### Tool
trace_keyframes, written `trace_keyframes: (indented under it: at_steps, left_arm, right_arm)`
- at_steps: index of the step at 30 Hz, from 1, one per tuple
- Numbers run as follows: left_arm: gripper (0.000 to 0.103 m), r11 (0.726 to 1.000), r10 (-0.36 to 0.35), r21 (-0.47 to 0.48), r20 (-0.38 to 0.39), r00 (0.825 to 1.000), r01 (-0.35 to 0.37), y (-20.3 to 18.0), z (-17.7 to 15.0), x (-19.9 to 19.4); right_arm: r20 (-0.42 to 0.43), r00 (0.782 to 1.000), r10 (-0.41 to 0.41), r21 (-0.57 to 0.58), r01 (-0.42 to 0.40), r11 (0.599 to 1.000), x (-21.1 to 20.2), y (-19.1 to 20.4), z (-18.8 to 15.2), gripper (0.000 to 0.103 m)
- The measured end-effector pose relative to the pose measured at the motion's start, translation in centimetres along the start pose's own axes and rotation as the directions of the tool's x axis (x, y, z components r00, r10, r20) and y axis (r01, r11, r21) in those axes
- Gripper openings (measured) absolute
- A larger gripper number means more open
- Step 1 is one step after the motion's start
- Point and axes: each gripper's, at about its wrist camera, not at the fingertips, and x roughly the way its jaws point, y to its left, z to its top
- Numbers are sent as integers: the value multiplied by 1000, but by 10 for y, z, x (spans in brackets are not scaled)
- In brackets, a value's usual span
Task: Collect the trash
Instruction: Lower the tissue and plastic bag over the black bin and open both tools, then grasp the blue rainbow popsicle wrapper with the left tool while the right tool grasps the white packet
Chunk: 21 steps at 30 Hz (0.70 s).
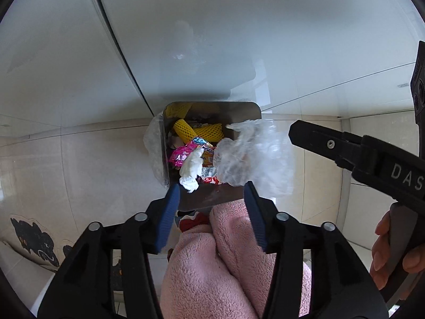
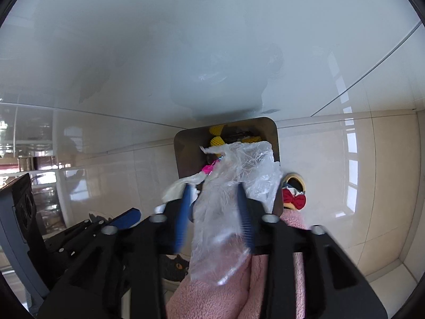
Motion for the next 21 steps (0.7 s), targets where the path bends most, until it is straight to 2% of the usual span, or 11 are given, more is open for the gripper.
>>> trace_keyframes:
  at_steps: [2,6,12,21]
  left_arm:
    - [75,1000,9,-8,12,1000,-9,1,0,-5]
    - [87,1000,4,-13,29,1000,-3,3,1,-20]
    - [95,1000,2,7,73,997,-2,-6,-2,-64]
    - [95,999,-7,41,194,981,-1,-16,-22,-155]
  right_arm:
    - [6,1000,-5,-6,5,1000,-2,2,2,71]
    - [15,1000,-12,-4,12,1000,-12,3,4,78]
    - [46,999,-24,-14,25,1000,-45,5,4,85]
    - [164,984,-64,-96,81,992,-139,35,-15,97]
